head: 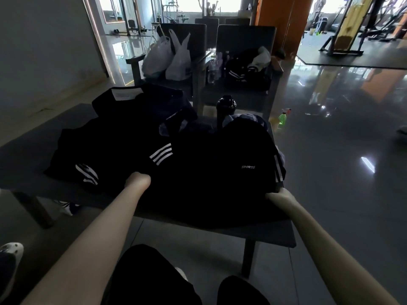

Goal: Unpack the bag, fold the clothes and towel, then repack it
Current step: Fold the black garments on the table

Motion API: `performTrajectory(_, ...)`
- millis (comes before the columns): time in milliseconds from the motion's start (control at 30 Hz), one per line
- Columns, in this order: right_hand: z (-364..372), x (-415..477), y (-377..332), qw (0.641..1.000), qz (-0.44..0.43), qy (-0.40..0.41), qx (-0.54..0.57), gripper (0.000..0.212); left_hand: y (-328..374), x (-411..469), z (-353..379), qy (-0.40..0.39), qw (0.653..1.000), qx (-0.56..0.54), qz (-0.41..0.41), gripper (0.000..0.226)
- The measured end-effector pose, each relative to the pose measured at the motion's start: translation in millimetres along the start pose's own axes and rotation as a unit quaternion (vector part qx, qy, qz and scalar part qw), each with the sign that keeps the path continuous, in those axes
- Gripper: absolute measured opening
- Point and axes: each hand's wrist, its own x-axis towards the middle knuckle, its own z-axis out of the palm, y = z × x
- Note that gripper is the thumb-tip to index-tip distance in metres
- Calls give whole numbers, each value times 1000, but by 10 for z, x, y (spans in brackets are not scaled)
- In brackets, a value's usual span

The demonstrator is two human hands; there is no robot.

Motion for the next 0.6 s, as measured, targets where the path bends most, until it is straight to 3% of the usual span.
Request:
performTrajectory(100,40,85,-4,996,-57,-33,-51,86,-70,77,115,-17,1000,16,14,43)
performTrajectory(167,72,119,-27,993,-85,-27,-76,90,-69,114,162,-29,999,14,27,41)
performTrajectory(267,165,171,-17,979,-106,13,-173,78,-84,133,209,-72,996,24,54,40)
performTrajectory(400,329,134,-13,911,-172,78,-367,53,-160,163,193,-94,991,51,81,44)
performTrajectory(500,413,121,24,899,-234,127,-349,26,-210,147,163,-67,992,28,99,37)
performTrajectory(600,367,109,64,947,-231,113,-194,24,-209,125,116,-40,993,-25,104,42)
